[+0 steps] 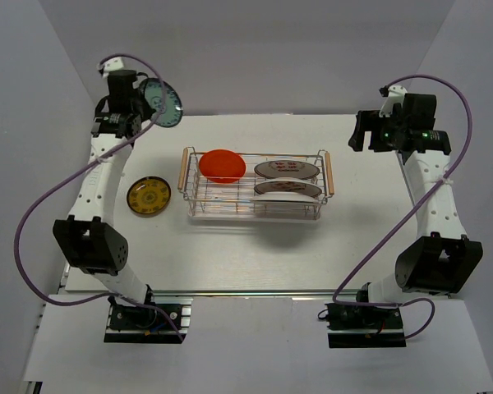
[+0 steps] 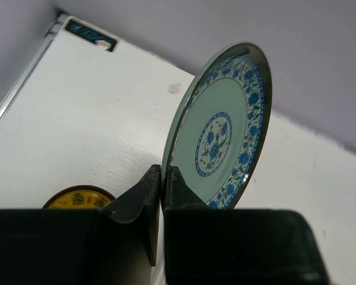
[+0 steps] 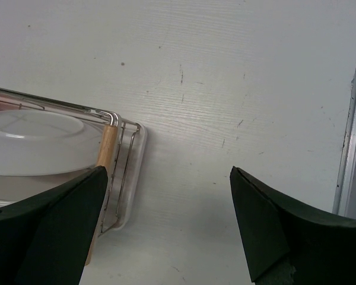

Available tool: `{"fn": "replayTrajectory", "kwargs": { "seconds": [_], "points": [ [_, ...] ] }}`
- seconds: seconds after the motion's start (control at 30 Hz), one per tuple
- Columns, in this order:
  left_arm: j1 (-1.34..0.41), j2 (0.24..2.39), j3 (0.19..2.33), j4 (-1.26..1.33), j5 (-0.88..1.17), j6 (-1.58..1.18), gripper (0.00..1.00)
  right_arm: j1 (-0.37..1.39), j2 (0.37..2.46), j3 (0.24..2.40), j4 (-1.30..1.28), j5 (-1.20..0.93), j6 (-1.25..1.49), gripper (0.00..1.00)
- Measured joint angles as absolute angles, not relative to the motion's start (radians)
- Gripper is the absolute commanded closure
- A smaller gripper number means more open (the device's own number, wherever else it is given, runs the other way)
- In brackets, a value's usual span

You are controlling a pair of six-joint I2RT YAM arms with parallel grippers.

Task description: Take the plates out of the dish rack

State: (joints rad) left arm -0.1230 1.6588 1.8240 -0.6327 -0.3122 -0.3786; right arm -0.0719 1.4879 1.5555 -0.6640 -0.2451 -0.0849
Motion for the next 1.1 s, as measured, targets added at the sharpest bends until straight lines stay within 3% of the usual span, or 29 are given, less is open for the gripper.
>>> {"fn": "replayTrajectory", "kwargs": {
  "seconds": [0.23,0.5,1.03,1.1],
  "points": [
    [0.098,1.639,1.528,-0.604,-0.308,-0.616,1.0,-0.072,1.479,1.544,-0.653,-0.245,-0.077,0.11],
    [0.142,1.502,1.216,-0.607,-0.299,-0.77,1.0,-0.073,1.48,1.539,-0.65,-0.237,-0.068,0.11],
    [0.168,1.42,1.031,-0.585,-0.303,-0.863,1.0,-0.073,1.495,1.539,-0.651,-0.216,-0.055,0.11],
    [0.169,1.42,1.021,-0.581,-0.303,-0.866,0.93,-0.073,1.495,1.539,-0.651,-0.214,-0.055,0.11]
  ]
}}
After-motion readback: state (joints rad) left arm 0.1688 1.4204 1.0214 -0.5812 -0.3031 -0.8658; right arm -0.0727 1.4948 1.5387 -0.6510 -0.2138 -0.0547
